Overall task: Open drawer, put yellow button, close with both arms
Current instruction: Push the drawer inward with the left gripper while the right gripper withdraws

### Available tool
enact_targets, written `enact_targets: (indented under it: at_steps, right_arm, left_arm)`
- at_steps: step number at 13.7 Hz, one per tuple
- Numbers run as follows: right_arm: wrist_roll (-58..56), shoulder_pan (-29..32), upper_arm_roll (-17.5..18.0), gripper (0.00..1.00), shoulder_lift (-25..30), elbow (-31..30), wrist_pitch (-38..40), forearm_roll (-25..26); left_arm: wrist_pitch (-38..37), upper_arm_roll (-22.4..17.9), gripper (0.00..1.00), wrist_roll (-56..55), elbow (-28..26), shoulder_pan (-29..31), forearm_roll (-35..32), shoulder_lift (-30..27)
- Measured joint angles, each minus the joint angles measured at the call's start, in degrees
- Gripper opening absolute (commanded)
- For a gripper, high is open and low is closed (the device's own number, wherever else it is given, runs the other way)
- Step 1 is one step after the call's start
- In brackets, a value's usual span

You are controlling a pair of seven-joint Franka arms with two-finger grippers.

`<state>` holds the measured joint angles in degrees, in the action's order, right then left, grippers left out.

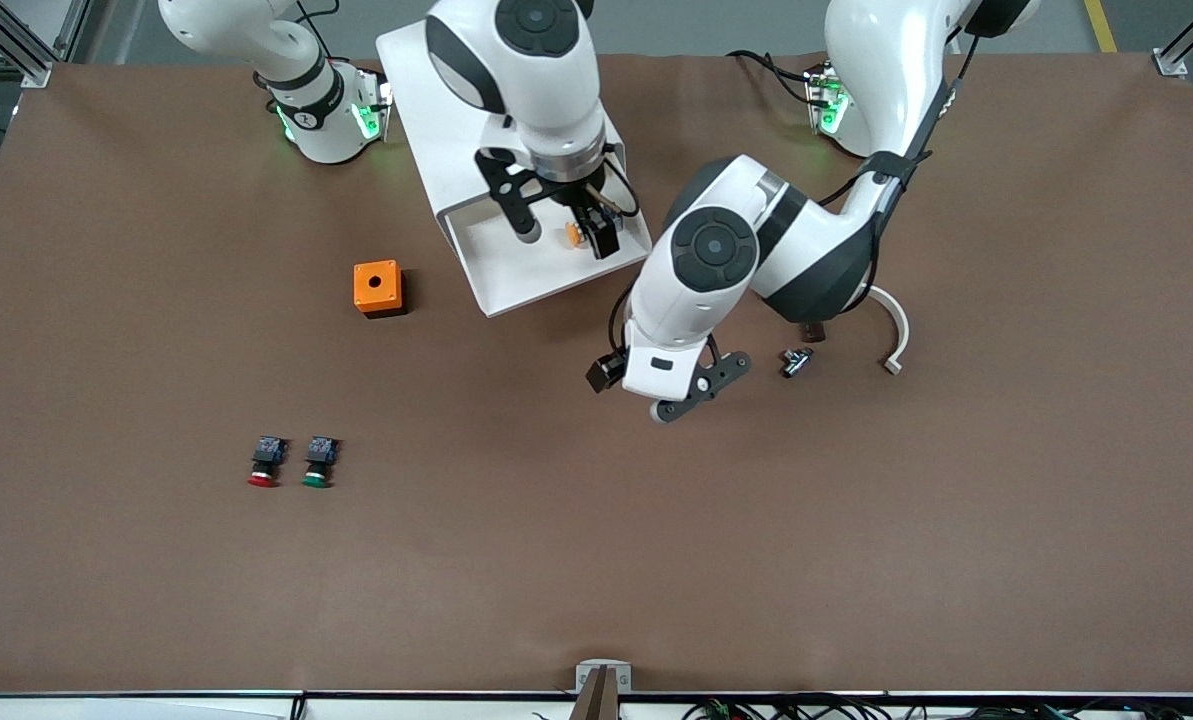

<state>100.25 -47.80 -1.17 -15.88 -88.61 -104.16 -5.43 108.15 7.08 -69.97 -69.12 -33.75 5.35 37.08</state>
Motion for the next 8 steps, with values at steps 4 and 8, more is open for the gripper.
enact_targets:
  at_steps: [4,8]
  right_arm:
    - [-25.4,8.6,-0.4,1.0,0.3,7.3,12.5,0.0]
    - [-49.5,20.4,-0.8,1.0,0.9,10.7,19.0,0.2]
  left_arm:
    - [0.1,0.0,0.99,-0.2,-2.8,-4.0,-2.2,0.0]
    - [0.1,0.1,0.99,-0.2,-4.3,-7.3,-2.2,0.0]
